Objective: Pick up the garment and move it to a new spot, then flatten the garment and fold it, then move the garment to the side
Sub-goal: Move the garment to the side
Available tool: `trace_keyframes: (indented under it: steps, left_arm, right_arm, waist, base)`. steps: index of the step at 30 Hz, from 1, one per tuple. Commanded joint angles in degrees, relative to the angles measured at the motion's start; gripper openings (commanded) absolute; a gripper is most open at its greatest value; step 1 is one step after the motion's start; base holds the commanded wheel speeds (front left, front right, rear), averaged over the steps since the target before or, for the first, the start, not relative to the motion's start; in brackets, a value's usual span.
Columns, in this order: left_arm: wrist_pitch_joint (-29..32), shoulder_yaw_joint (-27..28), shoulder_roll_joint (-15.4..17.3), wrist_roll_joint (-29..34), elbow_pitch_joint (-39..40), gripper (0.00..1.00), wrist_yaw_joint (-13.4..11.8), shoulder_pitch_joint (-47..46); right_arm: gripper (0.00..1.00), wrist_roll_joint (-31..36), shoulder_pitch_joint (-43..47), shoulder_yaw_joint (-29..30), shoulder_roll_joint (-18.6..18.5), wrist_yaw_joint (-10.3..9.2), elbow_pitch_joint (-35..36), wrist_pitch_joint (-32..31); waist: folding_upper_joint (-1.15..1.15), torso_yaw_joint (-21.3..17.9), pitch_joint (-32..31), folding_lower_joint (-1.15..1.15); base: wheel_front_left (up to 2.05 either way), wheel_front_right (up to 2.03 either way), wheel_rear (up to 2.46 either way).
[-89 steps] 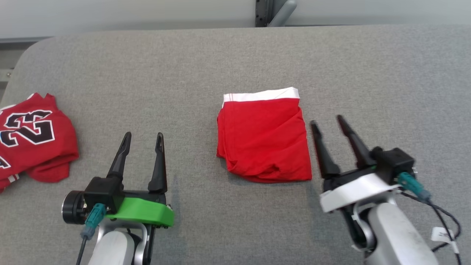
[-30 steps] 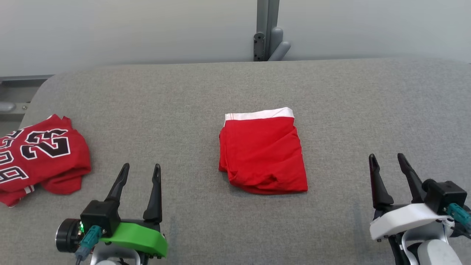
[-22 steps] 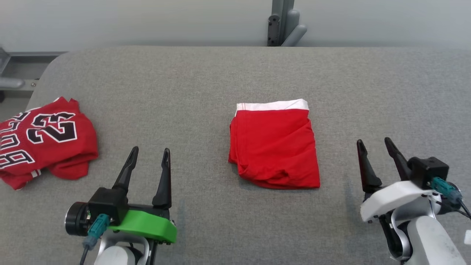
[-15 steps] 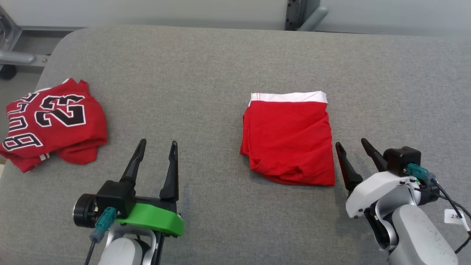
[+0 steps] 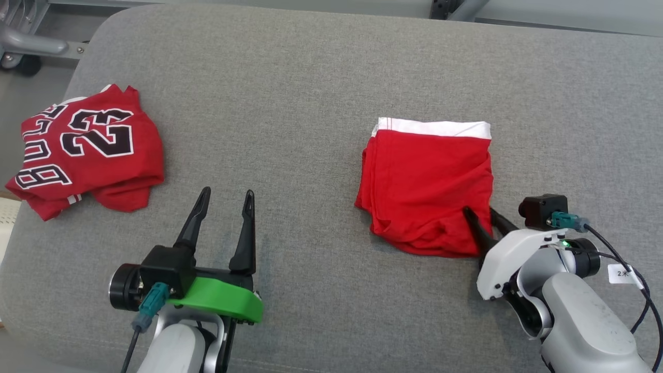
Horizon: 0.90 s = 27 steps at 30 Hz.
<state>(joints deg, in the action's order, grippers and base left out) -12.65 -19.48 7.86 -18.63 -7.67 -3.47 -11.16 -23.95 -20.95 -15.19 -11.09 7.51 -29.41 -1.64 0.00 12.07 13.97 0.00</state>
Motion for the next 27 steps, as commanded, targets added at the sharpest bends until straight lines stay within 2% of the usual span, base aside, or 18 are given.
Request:
trace_keyframes:
  steps: [1, 6, 9, 20, 27]
  left_arm:
    - [-0.25, 0.21, 0.16, -0.5, -0.13, 1.0, 0.15, -0.75]
    - [-0.5, 0.41, 0.7, -0.45, 0.36, 1.0, -0.28, -0.61]
    - [-0.44, 0.68, 1.42, -0.33, 1.02, 1.0, -0.59, -0.28]
    - [2.15, 0.97, 4.28, 0.67, 5.37, 1.0, -1.15, -0.57]
    - [4.81, 0.11, 5.93, 1.88, 8.66, 1.0, -0.91, -2.63]
  right_arm:
    - [0.0, -0.5, -0.14, -0.53, -0.4, -0.04, -0.75, -0.7]
    - [0.0, -1.68, -1.49, -3.46, -1.65, -0.05, -0.61, -0.82]
    - [0.0, -2.23, -2.17, -5.77, -2.25, -0.05, -0.09, -0.27]
    - [0.0, -4.59, -4.6, -12.9, -5.16, -0.06, 0.06, 3.5]
    - [0.0, -4.16, -8.9, -16.18, -7.64, -0.06, -1.66, 7.41]
  waist:
    - [0.0, -0.25, -0.18, 0.0]
    - [0.0, -2.09, -0.91, 0.0]
    - [0.0, -4.55, -1.2, 0.0]
    - [0.0, -19.49, 0.31, 0.0]
    - [0.0, -26.58, 3.76, 0.0]
  base:
    - [0.0, 0.0, 0.0]
    - [0.0, 0.0, 0.0]
    - [0.0, 0.0, 0.0]
    - [0.0, 0.0, 0.0]
    - [0.0, 0.0, 0.0]
